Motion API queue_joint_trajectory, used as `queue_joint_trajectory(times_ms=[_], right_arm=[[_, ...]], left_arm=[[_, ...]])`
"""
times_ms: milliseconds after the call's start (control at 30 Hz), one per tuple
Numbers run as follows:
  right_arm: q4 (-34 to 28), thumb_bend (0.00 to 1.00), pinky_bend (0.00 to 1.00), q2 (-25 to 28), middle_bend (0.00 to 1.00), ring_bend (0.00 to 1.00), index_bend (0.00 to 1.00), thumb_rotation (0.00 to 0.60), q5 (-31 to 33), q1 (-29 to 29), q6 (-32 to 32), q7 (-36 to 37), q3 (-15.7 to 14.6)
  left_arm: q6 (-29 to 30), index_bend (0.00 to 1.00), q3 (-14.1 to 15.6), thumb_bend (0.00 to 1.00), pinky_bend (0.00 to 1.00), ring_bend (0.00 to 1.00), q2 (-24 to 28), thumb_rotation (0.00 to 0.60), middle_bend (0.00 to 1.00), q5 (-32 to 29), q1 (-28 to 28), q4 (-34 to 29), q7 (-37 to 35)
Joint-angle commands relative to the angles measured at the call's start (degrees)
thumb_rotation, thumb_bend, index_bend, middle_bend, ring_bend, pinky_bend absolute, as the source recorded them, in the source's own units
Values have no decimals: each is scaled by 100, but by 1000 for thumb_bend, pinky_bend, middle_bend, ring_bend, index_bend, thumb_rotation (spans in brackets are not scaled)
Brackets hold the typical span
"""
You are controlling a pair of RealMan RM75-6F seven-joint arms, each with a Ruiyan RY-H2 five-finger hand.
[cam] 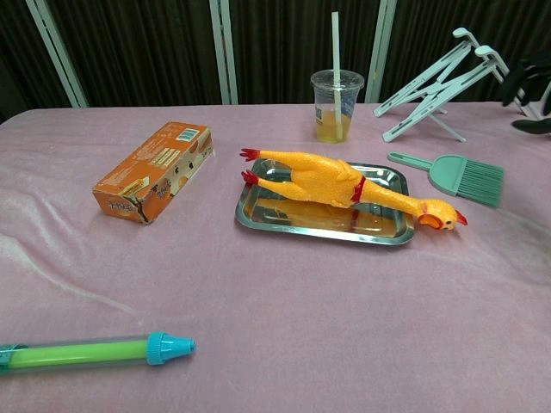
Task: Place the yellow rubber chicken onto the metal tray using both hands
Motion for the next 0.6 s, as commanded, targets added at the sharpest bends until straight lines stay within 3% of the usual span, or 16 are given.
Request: queue_joint_trajectory(times_ms=[33, 200, 400, 600], right_arm=[[-555, 322, 400, 446, 381, 314, 351, 600, 236, -561, 450, -562, -160], [-1306, 322, 294, 797, 319, 220, 243, 600, 250, -1213, 1027, -1255, -489], [-1947, 322, 289, 972, 303, 203, 220, 600, 148, -1838, 1663, -1559, -747], [-2214, 322, 289, 965, 302, 203, 217, 600, -52, -2200, 2085, -1591, -837]], left_arm=[[185, 156, 12, 46, 132, 133, 79, 600, 185, -27, 169, 168, 52], [611, 158, 173, 46, 131, 133, 94, 600, 185, 292, 485, 305, 164], [947, 159, 368, 46, 122, 133, 62, 600, 185, 599, 823, 357, 142], [1000, 159, 520, 46, 119, 133, 61, 600, 185, 765, 1026, 324, 61]])
